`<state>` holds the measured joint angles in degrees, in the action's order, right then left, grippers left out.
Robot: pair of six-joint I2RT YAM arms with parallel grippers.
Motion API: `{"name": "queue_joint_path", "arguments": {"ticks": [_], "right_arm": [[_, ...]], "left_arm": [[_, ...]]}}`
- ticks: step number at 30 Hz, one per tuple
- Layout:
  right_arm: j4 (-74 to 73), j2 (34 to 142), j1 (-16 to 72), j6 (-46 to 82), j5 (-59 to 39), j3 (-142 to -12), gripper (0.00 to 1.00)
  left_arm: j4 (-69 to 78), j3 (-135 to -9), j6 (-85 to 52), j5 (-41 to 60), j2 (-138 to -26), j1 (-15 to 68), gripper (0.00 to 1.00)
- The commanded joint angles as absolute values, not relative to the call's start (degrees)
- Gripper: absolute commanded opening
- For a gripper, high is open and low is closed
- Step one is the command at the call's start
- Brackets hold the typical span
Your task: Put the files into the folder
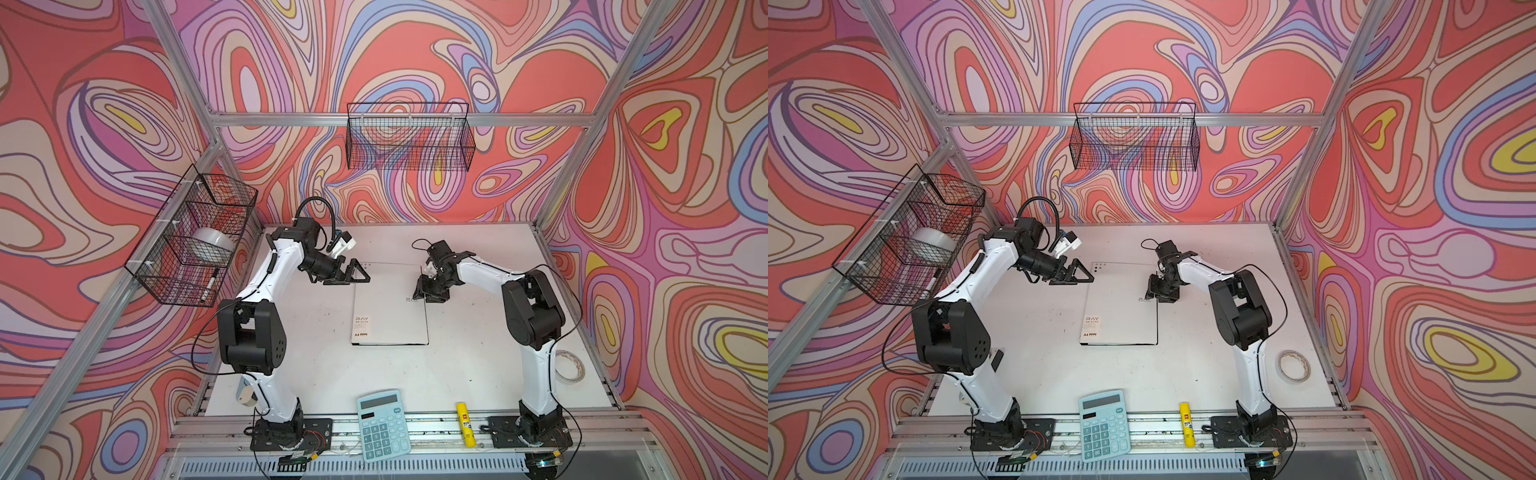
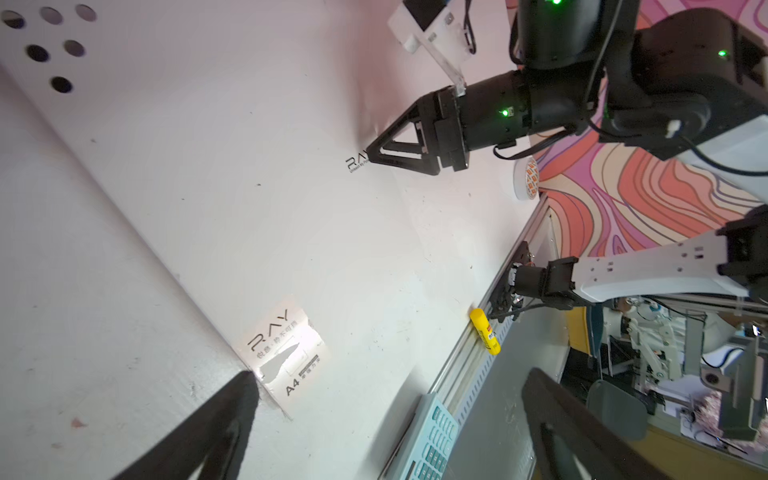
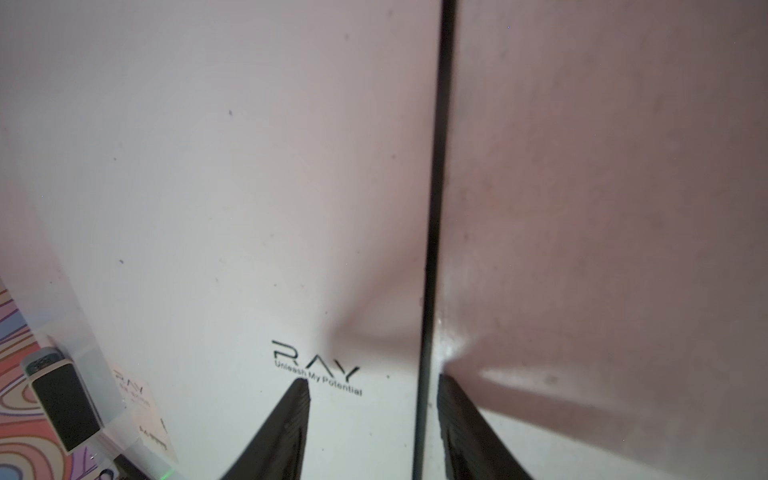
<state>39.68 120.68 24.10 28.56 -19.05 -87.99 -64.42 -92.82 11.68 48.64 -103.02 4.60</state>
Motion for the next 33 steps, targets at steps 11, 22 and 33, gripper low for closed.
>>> {"name": "queue_joint_path", "arguments": {"ticks": [11,22,33], "right_arm": [[21.98,101.95,18.02,24.36,-2.22,-77.01,0.58],[-2.88,89.55,16.26,11.62,8.25,-61.00,0.81],[-19.23,79.92,11.90,5.87,12.41,-42.35,0.99]], "left_arm": [[-44.10,-83.32,-5.08,33.57,-96.34,-7.20,1.00],[-13.83,-60.02,-7.39,21.84,-84.00,-11.83,1.00],[19.38,-36.43,-8.04,22.11,-80.16,-12.05,1.00]]}}
